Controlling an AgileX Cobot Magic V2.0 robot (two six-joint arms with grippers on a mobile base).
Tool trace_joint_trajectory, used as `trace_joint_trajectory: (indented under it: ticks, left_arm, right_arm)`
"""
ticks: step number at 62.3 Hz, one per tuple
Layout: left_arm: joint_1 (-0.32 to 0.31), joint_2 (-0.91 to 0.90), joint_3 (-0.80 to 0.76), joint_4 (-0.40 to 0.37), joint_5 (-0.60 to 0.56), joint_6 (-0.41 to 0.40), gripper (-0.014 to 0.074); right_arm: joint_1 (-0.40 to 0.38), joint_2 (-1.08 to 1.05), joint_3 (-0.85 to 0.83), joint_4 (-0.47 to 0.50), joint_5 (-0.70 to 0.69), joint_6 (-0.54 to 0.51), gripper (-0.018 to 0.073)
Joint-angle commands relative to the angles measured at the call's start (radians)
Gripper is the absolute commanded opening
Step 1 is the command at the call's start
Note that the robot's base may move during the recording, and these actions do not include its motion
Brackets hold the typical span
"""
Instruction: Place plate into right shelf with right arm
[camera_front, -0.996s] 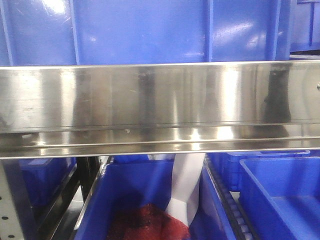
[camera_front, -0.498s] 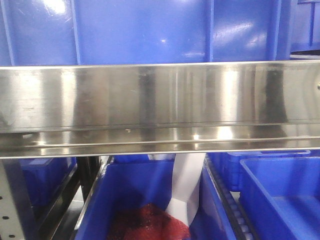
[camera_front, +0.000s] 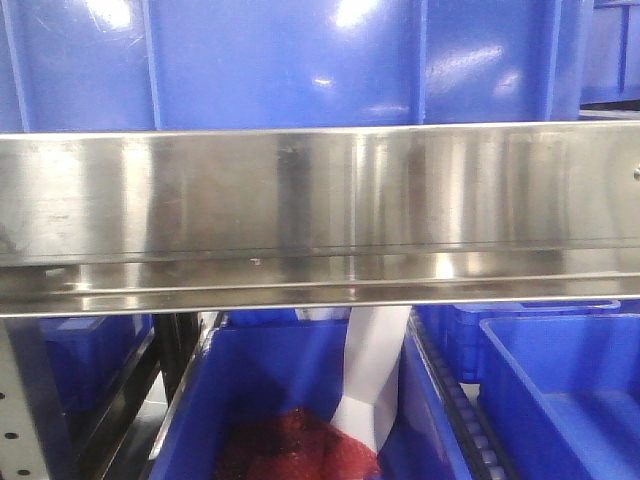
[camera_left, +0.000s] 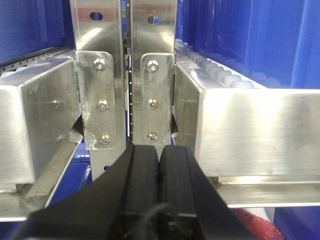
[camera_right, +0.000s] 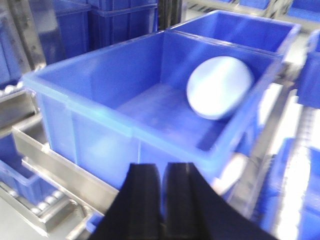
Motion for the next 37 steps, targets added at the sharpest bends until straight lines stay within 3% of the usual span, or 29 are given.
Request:
trace_joint_trajectory:
  ticks: [1,37]
  left_arm:
    - [-0.005,-0.007,0.008,-0.006,-0.087,-0.003,-0.0047]
    - [-0.005,-0.007,0.008,-0.006,-0.087,-0.003,-0.0047]
  right_arm:
    - [-0.005,-0.012,-0.030,-0.019,-0.073,0.006,0.0056]
    - [-0.005,-0.016,-0.030,-0.019,-0.063,0.006,0.0056]
